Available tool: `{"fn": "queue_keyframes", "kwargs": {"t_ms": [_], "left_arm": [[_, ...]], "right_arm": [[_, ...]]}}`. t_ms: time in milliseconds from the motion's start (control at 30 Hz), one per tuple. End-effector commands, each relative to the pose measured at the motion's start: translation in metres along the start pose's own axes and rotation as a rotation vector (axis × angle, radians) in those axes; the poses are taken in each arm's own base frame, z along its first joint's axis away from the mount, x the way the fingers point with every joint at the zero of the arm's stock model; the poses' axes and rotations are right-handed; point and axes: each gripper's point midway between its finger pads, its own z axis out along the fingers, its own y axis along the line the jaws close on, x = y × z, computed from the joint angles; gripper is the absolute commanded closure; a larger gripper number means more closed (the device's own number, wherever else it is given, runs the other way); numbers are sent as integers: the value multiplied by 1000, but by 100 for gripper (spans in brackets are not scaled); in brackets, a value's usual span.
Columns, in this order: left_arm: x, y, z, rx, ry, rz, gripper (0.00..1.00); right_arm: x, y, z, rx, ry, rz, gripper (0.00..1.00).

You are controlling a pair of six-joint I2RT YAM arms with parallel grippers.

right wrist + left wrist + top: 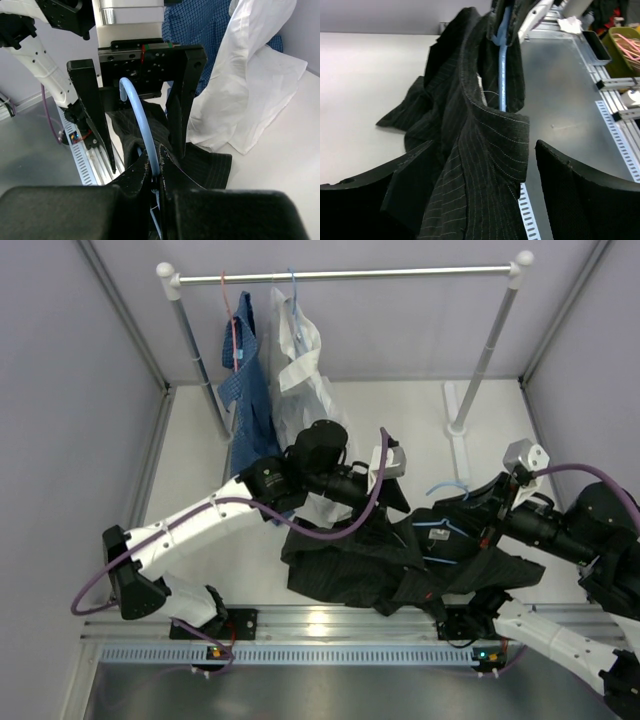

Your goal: Place the shirt on the hanger

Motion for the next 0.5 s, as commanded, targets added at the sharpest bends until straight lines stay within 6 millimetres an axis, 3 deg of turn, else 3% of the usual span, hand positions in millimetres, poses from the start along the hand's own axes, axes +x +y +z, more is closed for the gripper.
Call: {"fn": "queue_keyframes", "kwargs": {"t_ms": [0, 100, 133, 167, 267, 333, 467], "left_arm": [[-9, -29, 2, 172, -17, 36, 17], [-6, -32, 8, 188, -8, 40, 32], [-5, -29, 9, 168, -6, 41, 50], [-3, -27, 10, 162, -2, 36, 59], [5, -21, 10, 127, 8, 39, 64], [13, -22, 5, 109, 14, 64, 65], [22, -19, -3, 60, 19, 103, 81]], "right_arm": [[-28, 11, -4, -53, -103, -45, 100], [-29, 9, -3, -45, -110, -44, 100], [-29, 9, -3, -42, -115, -45, 100], [-30, 9, -3, -42, -121, -40, 100], [-36, 3, -8, 5, -158, -25, 100], [-41, -17, -14, 128, -190, 8, 100], [-47, -35, -31, 257, -256, 66, 100]]}}
